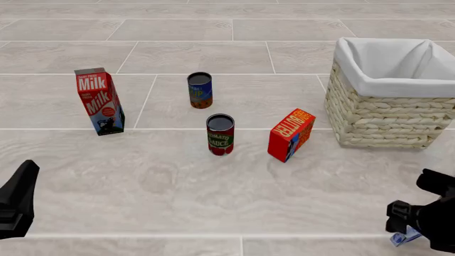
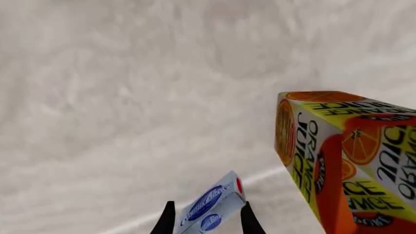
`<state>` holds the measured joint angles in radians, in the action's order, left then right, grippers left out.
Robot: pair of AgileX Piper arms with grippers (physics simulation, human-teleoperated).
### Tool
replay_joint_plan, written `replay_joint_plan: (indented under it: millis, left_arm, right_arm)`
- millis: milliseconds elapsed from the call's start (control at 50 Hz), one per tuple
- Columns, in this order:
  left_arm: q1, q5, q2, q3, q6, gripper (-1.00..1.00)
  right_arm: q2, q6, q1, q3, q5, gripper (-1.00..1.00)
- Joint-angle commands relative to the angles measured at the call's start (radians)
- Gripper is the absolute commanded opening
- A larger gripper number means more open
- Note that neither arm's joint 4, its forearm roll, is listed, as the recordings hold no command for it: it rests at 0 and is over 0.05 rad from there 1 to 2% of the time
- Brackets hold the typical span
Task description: Pick the cream cheese and place it in the basket.
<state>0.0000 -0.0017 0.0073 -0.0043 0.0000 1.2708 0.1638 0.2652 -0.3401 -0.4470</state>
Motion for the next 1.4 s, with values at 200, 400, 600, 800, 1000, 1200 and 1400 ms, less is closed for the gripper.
replay_joint_plan:
  millis: [200, 400, 600, 800, 1000, 1200, 1400]
  left_arm:
    - [0.000, 0.000, 0.000, 0.000, 0.000, 1.00]
    - [0.000, 0.000, 0.000, 0.000, 0.000, 1.00]
    - [0.000, 0.000, 0.000, 0.000, 0.000, 1.00]
    - [0.000, 0.000, 0.000, 0.000, 0.000, 1.00]
    - [0.000, 0.000, 0.000, 0.000, 0.000, 1.00]
    - [0.000, 0.000, 0.000, 0.000, 0.000, 1.00]
    - [0.000, 0.000, 0.000, 0.000, 0.000, 1.00]
  right_arm:
    - [0.005, -0.019, 0.008, 0.005, 0.022, -1.00]
    - [-0.040, -0.007, -0.004, 0.002, -0.009, -1.00]
    - [-0.151, 0.005, -0.038, -0.035, -0.125, -1.00]
    - [-0.234, -0.004, -0.074, -0.039, -0.193, -1.00]
    - [-0.300, 0.006, -0.109, -0.075, -0.274, -1.00]
    - [-0.363, 0.004, -0.135, -0.139, -0.364, -1.00]
    - [-0.419, -0.064, -0.139, -0.251, -0.481, -1.00]
